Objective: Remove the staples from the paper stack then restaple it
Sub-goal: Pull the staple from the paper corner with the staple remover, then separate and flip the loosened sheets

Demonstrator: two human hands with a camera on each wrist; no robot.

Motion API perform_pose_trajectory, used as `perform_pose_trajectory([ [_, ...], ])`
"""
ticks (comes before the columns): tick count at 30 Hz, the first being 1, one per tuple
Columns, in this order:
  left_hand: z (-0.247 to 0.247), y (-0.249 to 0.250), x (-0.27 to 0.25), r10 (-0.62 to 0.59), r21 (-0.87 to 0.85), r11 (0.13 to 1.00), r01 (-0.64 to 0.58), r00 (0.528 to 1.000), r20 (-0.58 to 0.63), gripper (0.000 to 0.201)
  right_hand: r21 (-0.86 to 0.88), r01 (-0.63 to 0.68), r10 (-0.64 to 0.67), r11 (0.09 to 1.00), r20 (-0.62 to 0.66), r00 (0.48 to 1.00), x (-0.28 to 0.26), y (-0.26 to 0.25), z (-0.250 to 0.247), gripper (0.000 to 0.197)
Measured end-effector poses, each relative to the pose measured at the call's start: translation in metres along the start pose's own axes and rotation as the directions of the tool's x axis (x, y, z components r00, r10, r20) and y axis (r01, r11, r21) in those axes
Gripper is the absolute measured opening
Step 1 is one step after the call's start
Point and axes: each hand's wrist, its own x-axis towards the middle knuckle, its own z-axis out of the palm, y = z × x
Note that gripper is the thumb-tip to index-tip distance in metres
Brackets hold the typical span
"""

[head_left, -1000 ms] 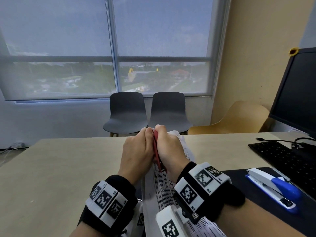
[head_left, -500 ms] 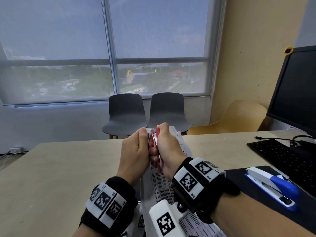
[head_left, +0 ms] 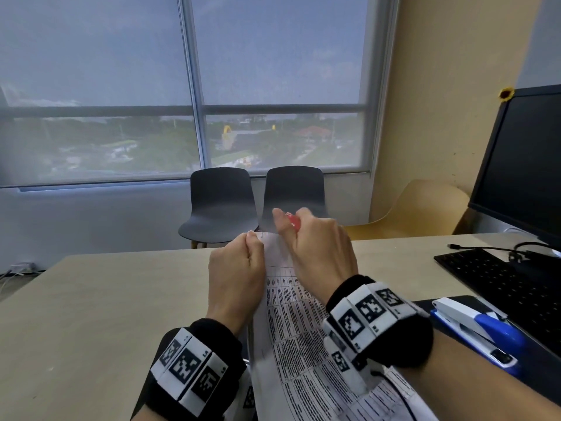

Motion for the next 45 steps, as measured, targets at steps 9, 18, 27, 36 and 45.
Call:
perform_pose_trajectory([
  [9,-0.001,-0.006,0.001,-0.098,-0.184,0.976,0.116,0.990,0.102,0.054,-0.180,-0.403,0.432,0.897,0.555,0.711,0.010,0.097,-0.024,0.030],
  [18,0.002,-0.004,-0.001,-0.061,-0.232,0.969,0.086,0.991,0.116,0.054,-0.685,-0.004,0.587,0.729,0.622,0.519,-0.019,0.130,-0.014,0.033],
  [27,0.002,-0.009,0.002,-0.025,-0.222,0.974,0.051,0.993,0.118,0.049,0.144,0.275,-0.305,0.950,0.258,0.917,0.013,0.010,-0.023,0.014],
  [36,0.001,-0.011,0.004,0.008,-0.199,0.980,0.021,0.990,0.141,0.048,0.017,0.398,-0.395,0.917,0.178,0.901,0.013,0.000,-0.016,0.011],
  [45,0.001,-0.008,0.003,0.059,-0.211,0.977,-0.028,0.988,0.143,0.048,-0.157,0.466,-0.420,0.871,0.256,0.871,0.012,-0.011,-0.021,0.015],
])
